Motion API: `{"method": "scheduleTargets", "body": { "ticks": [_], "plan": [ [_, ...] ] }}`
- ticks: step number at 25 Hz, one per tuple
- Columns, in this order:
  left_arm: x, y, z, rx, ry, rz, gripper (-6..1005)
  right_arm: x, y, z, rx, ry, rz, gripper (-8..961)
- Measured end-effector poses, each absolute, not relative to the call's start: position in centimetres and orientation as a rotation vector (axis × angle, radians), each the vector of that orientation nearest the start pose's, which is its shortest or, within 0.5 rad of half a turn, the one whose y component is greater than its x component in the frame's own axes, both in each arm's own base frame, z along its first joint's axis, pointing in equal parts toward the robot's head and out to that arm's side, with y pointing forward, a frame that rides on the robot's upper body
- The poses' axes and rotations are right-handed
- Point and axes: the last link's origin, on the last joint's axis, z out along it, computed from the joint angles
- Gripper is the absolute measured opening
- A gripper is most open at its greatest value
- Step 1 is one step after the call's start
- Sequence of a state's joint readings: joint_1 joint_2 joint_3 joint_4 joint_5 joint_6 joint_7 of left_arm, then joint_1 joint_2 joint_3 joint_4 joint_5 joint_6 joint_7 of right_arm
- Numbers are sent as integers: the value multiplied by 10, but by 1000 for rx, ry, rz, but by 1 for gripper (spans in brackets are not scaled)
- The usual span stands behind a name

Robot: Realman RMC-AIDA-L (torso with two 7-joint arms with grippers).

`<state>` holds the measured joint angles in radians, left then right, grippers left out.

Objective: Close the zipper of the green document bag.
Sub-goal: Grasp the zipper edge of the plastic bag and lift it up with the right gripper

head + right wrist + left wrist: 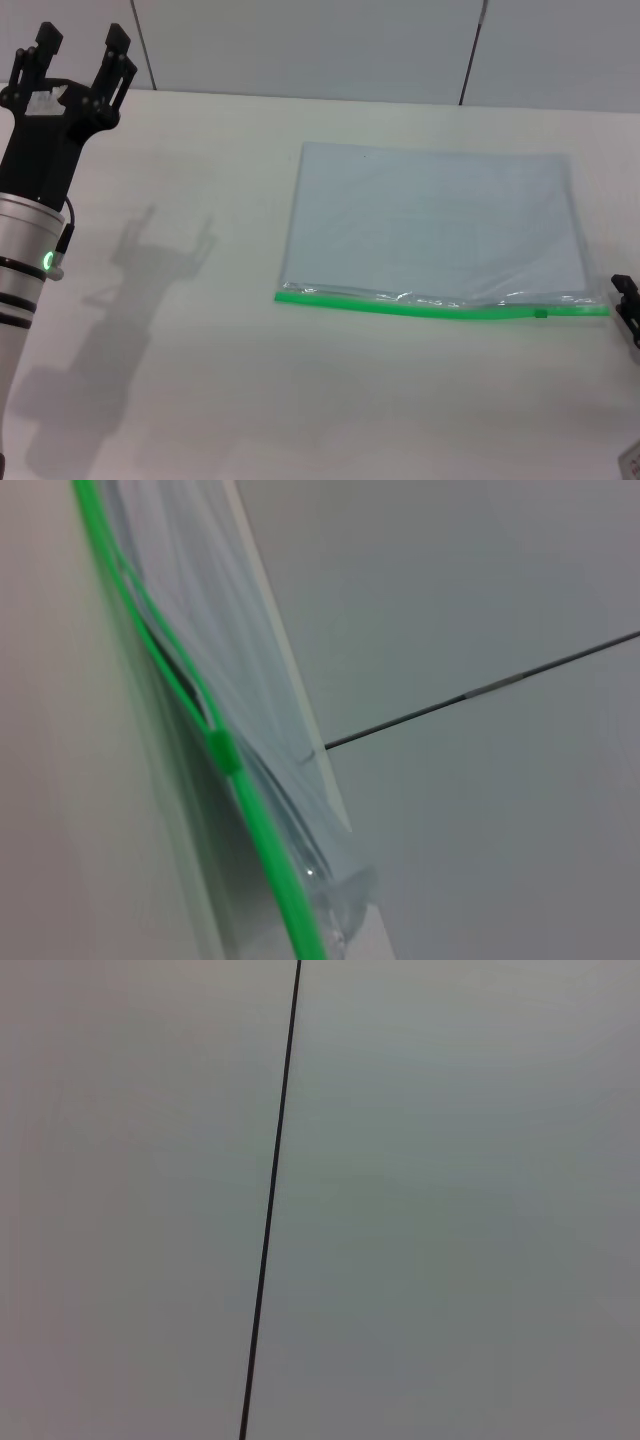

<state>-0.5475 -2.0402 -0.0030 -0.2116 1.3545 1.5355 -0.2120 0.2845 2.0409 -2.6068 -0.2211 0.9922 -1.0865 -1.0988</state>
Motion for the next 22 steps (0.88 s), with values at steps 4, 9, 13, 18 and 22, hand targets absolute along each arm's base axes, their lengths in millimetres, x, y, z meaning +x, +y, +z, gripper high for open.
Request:
{"method": "scheduleTargets", "body": {
  "ticks": [4, 9, 13, 18, 22],
  "plan": [
    [-281, 336, 14, -1458, -394, -1054, 793, 367, 269, -45, -1797, -488, -342, 670],
    [-281, 336, 14, -1458, -394, -1053, 793, 365, 268, -50, -1812, -515, -340, 670],
    [-281, 336, 14, -1458, -396, -1054, 793, 364, 268, -54, -1828, -523, -358, 670],
    [-282, 336, 14, -1458, -396, -1054, 793, 356, 268, -61, -1841, -540, -329, 669],
    [-282, 336, 14, -1458, -397, -1054, 793, 348, 268, -67, -1844, -573, -312, 669]
  ]
}}
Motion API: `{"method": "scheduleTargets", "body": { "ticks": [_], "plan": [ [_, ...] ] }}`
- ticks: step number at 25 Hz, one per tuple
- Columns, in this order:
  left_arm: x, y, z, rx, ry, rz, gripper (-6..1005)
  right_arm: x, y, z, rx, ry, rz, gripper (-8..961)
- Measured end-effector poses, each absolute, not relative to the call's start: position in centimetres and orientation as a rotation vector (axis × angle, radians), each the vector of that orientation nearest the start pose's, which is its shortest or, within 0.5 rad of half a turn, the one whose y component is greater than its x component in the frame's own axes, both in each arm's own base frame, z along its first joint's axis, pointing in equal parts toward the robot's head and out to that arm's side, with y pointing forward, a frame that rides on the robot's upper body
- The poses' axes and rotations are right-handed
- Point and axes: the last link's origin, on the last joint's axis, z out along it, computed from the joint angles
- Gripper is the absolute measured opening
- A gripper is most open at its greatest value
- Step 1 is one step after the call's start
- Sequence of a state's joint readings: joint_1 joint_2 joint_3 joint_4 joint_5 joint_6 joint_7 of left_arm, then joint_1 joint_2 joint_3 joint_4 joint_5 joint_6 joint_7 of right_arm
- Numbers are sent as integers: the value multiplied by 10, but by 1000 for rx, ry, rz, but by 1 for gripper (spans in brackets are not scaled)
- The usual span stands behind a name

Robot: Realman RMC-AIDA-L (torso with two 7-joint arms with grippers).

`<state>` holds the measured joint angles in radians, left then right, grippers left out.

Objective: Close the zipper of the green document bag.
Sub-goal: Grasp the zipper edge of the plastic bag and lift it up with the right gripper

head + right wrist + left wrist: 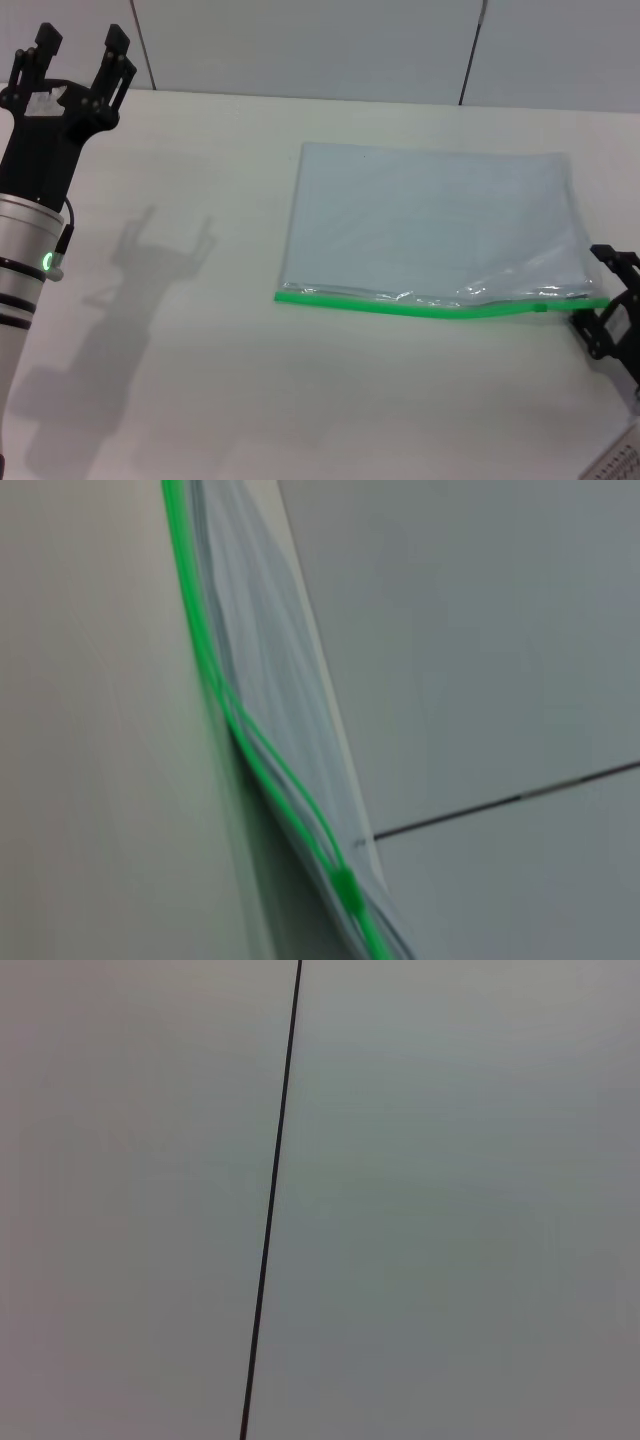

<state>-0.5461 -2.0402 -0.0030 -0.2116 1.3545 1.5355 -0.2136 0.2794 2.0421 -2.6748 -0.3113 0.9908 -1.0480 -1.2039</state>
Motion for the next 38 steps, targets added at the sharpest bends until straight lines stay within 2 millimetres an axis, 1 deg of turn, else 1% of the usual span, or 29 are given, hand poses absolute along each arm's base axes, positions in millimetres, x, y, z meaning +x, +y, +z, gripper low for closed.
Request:
{"method": "scheduleTargets", "body": {
  "ticks": [7, 11, 16, 19, 29, 35, 38],
  "plan": [
    [-282, 336, 14, -1458, -398, -1054, 792, 336, 273, -72, -1844, -607, -277, 668],
    [-282, 336, 14, -1458, -401, -1055, 792, 334, 278, -73, -1854, -614, -277, 668],
    [-281, 336, 13, -1459, -400, -1057, 792, 330, 285, -80, -1892, -605, -282, 638],
    [-281, 336, 14, -1459, -400, -1057, 792, 328, 287, -82, -1899, -605, -280, 417],
    [-281, 337, 14, -1459, -399, -1058, 792, 323, 290, -82, -1892, -625, -265, 215],
    [-280, 337, 13, -1464, -391, -1055, 793, 312, 292, -88, -1901, -663, -228, 121],
    [-278, 338, 11, -1481, -390, -1050, 793, 304, 294, -91, -1898, -665, -194, 96]
  ]
}}
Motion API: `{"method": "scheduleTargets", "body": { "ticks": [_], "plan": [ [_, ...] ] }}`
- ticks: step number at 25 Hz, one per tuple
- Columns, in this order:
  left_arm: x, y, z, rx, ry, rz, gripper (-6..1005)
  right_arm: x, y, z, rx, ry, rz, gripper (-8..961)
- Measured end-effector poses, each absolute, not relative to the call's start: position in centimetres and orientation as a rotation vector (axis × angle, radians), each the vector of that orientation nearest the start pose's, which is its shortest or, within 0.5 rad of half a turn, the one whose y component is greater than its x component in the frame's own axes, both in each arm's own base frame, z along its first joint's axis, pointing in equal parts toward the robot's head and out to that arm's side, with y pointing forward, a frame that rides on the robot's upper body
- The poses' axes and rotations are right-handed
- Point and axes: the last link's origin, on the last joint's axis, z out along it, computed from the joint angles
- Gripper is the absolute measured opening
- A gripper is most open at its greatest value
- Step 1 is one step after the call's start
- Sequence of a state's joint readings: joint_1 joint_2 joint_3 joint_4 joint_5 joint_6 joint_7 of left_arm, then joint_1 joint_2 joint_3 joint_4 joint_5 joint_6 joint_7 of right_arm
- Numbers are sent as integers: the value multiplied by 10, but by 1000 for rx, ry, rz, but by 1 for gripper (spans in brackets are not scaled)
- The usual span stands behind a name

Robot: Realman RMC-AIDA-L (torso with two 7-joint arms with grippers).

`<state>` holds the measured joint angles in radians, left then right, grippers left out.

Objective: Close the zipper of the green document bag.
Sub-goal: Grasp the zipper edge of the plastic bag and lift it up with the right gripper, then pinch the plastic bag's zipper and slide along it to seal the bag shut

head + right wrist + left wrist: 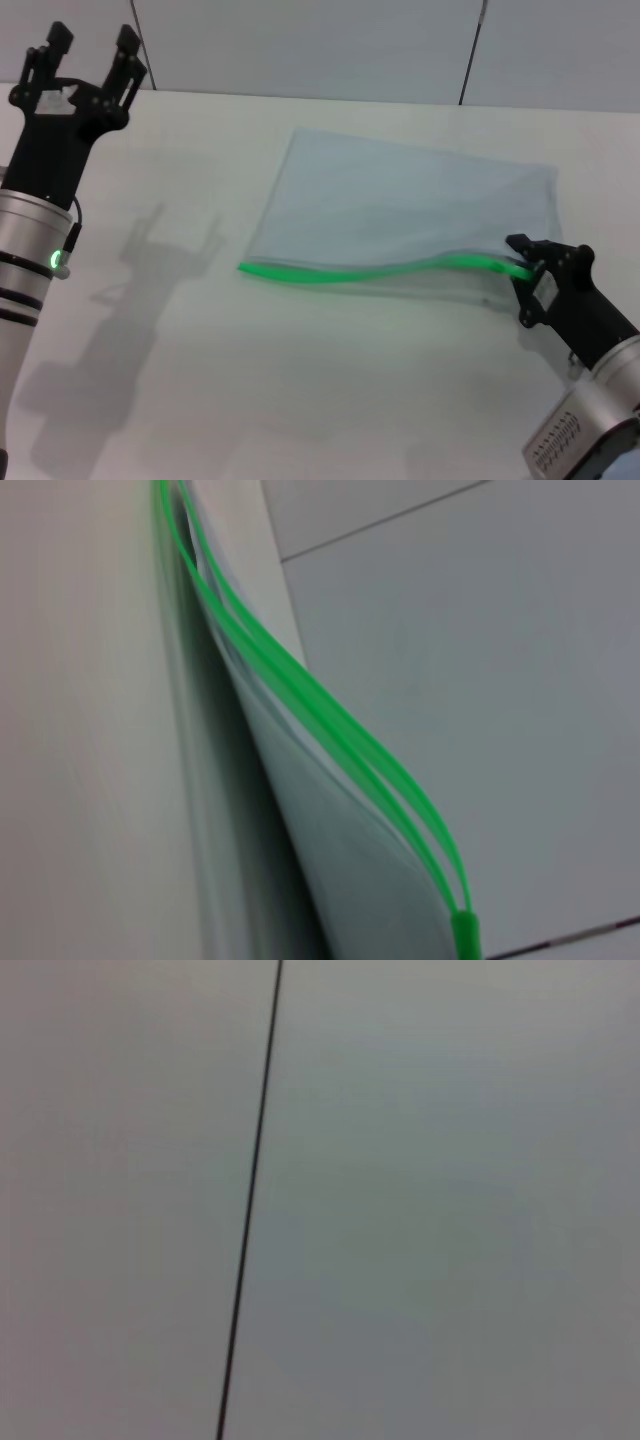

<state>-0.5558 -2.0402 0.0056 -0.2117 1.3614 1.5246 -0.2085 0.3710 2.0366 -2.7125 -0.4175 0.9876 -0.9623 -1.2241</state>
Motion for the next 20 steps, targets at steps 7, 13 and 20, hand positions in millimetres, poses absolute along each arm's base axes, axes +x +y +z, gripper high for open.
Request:
{"method": "scheduleTargets", "body": {
  "ticks": [7, 13, 20],
  "plan": [
    [-270, 347, -3, -1579, -375, -1008, 793, 287, 302, -99, -1924, -669, -148, 53],
    [-255, 354, -25, -1730, -276, -904, 793, 274, 313, -103, -1934, -687, -125, 49],
    [-235, 349, -62, -1933, -11, -727, 736, 259, 325, -103, -1922, -715, -88, 49]
  ]
}}
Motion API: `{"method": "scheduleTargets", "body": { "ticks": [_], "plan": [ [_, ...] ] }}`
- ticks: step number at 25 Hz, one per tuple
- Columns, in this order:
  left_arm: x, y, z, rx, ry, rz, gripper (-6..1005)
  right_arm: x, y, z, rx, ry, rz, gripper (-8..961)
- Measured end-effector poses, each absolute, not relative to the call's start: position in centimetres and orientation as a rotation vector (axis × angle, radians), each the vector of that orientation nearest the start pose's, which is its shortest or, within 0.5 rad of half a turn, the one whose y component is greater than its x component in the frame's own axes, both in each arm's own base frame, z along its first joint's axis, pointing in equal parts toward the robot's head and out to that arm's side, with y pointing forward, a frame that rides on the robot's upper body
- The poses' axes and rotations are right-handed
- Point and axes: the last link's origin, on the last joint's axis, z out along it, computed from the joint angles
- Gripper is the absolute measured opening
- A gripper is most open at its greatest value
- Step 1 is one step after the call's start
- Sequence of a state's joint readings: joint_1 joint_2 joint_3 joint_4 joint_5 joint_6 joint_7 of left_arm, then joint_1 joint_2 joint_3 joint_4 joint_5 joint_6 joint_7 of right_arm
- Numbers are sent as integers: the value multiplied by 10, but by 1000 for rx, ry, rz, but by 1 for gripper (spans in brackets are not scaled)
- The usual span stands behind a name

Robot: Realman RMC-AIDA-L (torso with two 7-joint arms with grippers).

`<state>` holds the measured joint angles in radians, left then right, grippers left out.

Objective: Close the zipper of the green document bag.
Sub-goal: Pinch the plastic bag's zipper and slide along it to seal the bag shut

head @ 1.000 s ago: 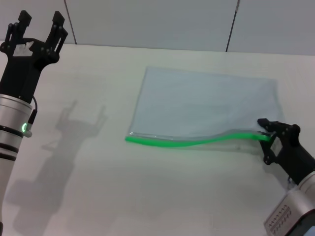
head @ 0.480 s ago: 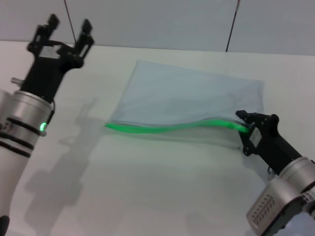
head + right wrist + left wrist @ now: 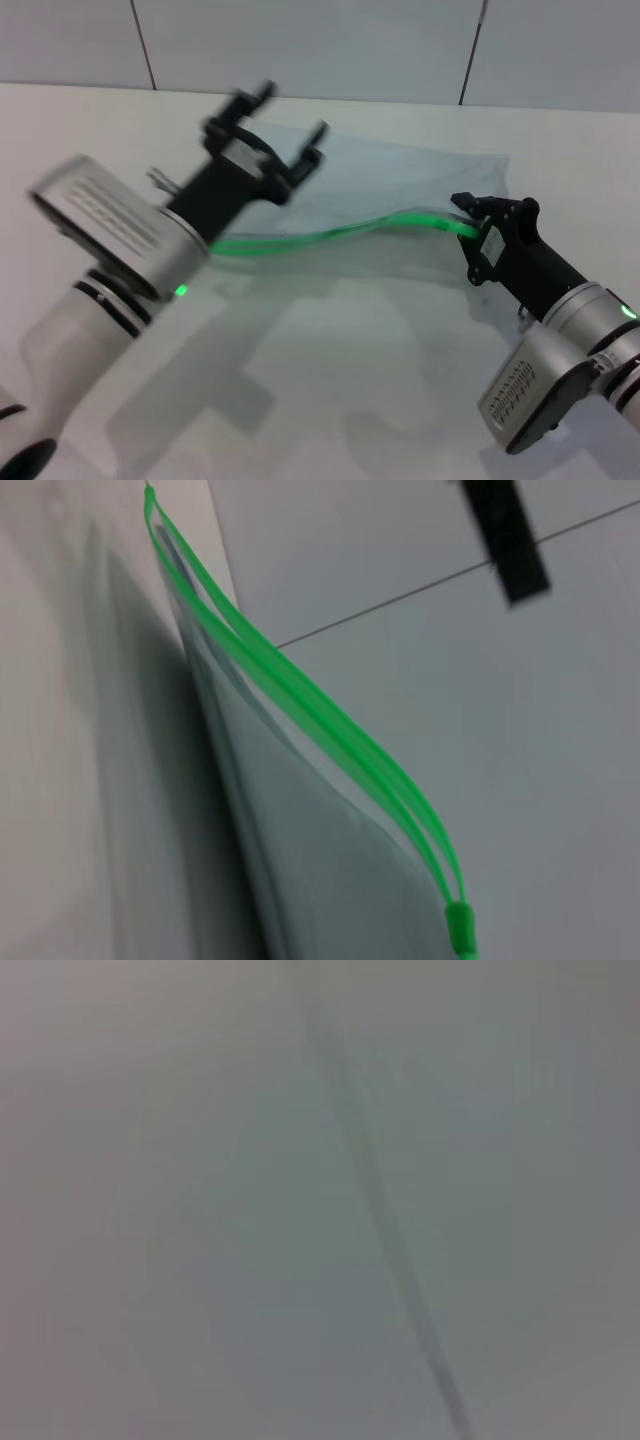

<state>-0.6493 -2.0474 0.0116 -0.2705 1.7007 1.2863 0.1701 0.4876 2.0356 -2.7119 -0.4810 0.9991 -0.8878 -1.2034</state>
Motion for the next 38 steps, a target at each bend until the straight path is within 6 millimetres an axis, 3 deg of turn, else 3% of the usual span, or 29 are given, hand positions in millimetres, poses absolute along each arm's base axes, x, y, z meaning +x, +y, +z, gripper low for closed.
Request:
{"method": "scheduleTargets", "body": {
  "ticks": [5, 10, 25, 38],
  "plan": [
    [-222, 337, -89, -2031, 198, -616, 698, 257, 329, -102, -1914, -711, -81, 49],
    [-219, 328, -99, -2074, 309, -575, 669, 253, 331, -101, -1912, -711, -69, 49],
    [-211, 321, -117, -2154, 473, -512, 669, 239, 329, -109, -1921, -764, -21, 49],
    [-210, 323, -117, -2127, 536, -465, 664, 233, 323, -116, -1938, -807, 4, 49]
  ]
}}
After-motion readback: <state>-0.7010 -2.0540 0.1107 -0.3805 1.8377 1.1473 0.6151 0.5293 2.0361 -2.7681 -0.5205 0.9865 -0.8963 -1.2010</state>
